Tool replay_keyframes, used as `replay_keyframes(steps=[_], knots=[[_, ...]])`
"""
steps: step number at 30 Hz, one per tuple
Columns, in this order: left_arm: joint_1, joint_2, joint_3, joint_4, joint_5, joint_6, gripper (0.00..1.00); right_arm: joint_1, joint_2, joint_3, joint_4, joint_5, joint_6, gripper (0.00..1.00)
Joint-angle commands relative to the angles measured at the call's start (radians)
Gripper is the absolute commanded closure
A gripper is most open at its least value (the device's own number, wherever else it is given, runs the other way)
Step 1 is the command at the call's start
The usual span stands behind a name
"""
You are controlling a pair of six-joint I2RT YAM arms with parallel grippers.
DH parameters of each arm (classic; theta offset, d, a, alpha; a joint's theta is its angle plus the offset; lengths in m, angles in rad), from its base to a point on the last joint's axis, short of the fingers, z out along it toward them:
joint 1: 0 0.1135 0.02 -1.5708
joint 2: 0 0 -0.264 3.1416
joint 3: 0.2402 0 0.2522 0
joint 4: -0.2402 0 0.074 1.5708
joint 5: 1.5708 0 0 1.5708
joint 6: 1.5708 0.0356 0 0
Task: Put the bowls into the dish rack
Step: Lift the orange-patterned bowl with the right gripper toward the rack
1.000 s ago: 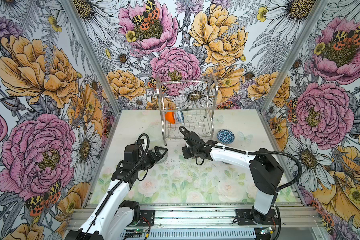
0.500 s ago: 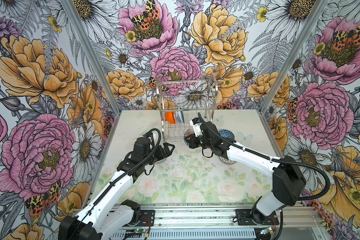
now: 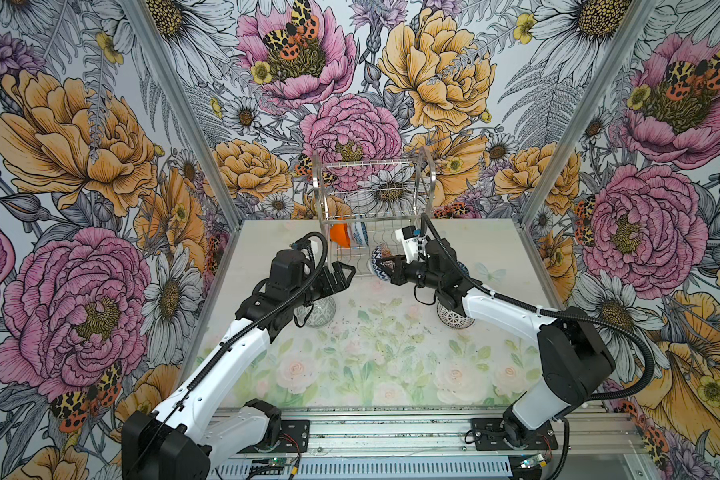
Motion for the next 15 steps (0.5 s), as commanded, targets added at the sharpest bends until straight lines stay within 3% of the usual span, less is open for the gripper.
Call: replay_keyframes(steps=[1,6,15], knots=[[-0.010,0.044,0.056,-0.021,-0.040,0.025,0.01,-0.035,0.048,0.002,0.207,-0.087,0.032,1.00],[-0.036,0.099,0.104,0.002,-0.091,0.035,0.01,-0.065,0.126,0.009,0.332,-0.114,0.073,1.00],[-0.039,0.156,0.072,0.111,-0.077,0.024,0.02,-0.071,0.244,0.007,0.515,-0.105,0.136,1.00]])
